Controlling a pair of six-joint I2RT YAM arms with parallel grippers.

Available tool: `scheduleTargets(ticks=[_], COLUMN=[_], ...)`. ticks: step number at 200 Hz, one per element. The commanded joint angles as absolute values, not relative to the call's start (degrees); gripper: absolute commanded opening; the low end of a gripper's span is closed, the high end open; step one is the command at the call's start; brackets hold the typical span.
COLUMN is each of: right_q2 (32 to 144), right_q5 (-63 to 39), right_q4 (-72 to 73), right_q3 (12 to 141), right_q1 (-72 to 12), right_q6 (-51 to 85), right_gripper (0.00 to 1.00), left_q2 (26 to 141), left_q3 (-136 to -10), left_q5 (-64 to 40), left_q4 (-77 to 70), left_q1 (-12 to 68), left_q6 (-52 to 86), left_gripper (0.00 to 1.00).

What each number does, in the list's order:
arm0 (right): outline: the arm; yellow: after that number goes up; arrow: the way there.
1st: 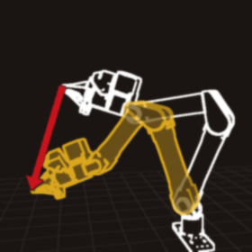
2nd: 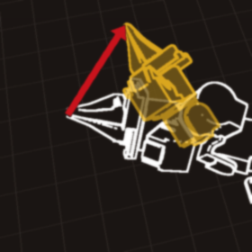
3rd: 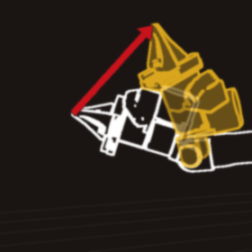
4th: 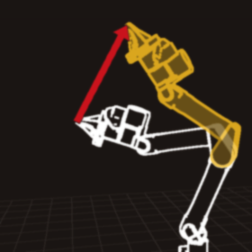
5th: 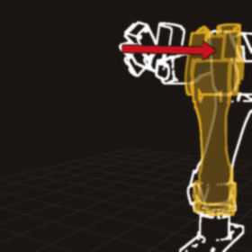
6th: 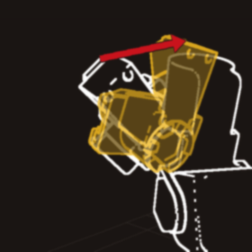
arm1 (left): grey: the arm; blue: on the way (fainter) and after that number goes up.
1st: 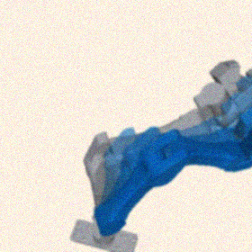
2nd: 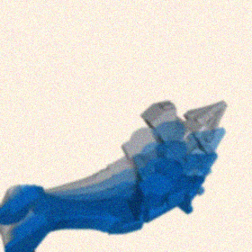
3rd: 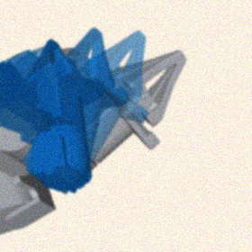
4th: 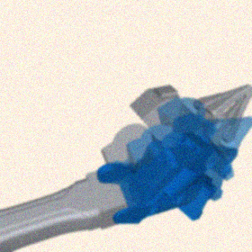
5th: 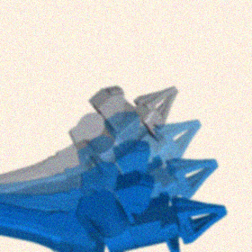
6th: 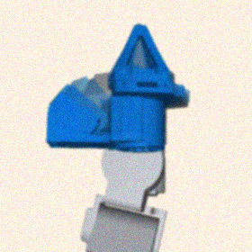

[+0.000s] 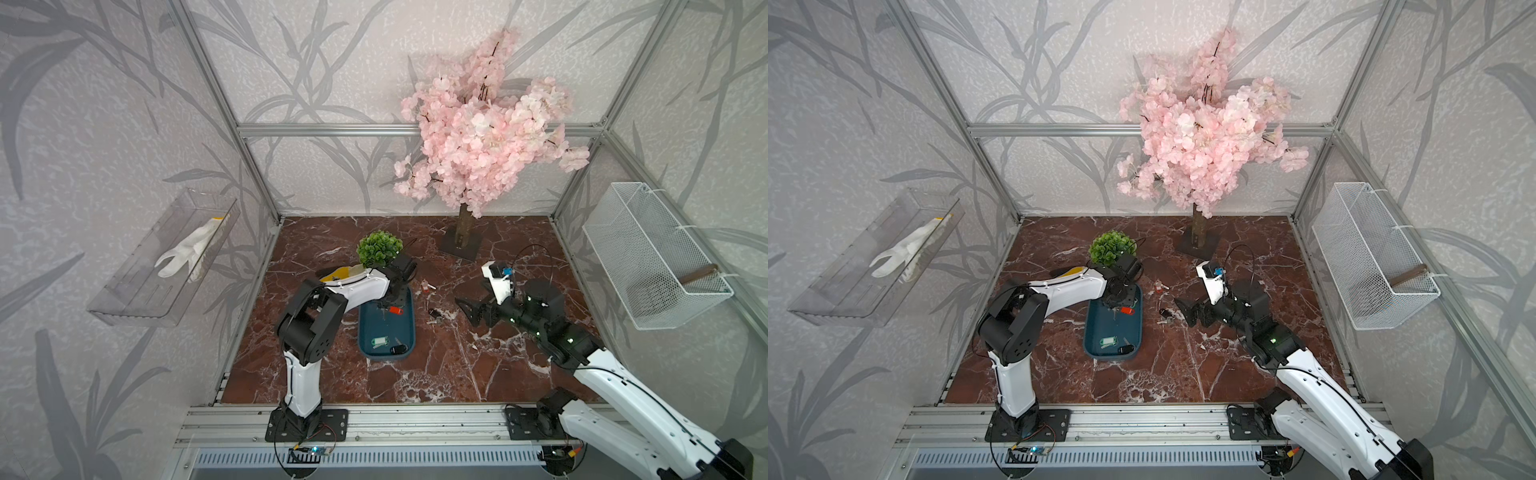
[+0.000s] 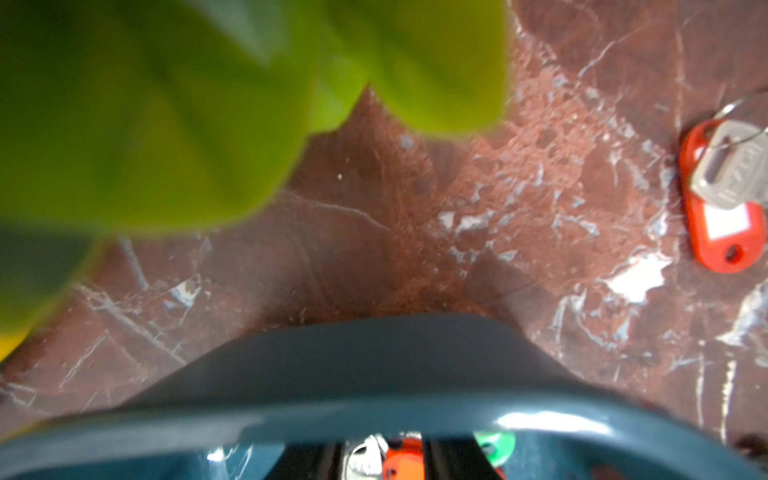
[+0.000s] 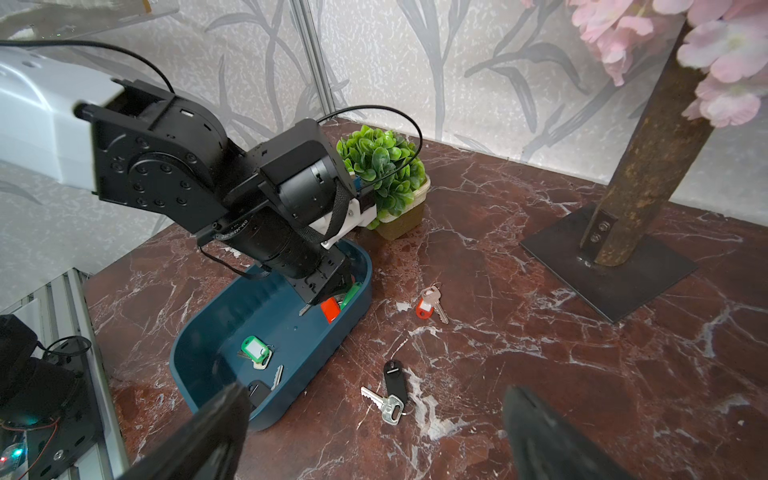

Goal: Take the keys out of the storage box
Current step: Pick up the key from the storage box.

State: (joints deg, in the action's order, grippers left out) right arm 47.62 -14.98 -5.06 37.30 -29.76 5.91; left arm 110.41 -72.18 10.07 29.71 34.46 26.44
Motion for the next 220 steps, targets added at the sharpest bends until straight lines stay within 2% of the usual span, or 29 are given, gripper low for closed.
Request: scheduleTargets(ticks=[1, 127, 220], right_q2=[47.64, 47.64, 46.32], right_q5=[-14.15, -11.75, -3.5], right_q4=[-3.2, -2.89, -2.23], right_q3=[36.81, 36.94, 38.01], right_q1=[-30.11, -30.06, -30.06], right_q6=[5.44, 5.09, 4.57], right_gripper=[0.99, 0.99, 0.99], left_q2=[111.8, 101.83, 85.19], left_q3=[-72.96, -64.57, -59.42], left_q5=[11.58, 11.51, 8.44], left_q4=[30.32, 29.82, 28.51], left_q1=[34.71, 34.74, 35.14], left_q6=[25.55, 27.95, 26.96], left_gripper=[0.29, 0.0, 0.0])
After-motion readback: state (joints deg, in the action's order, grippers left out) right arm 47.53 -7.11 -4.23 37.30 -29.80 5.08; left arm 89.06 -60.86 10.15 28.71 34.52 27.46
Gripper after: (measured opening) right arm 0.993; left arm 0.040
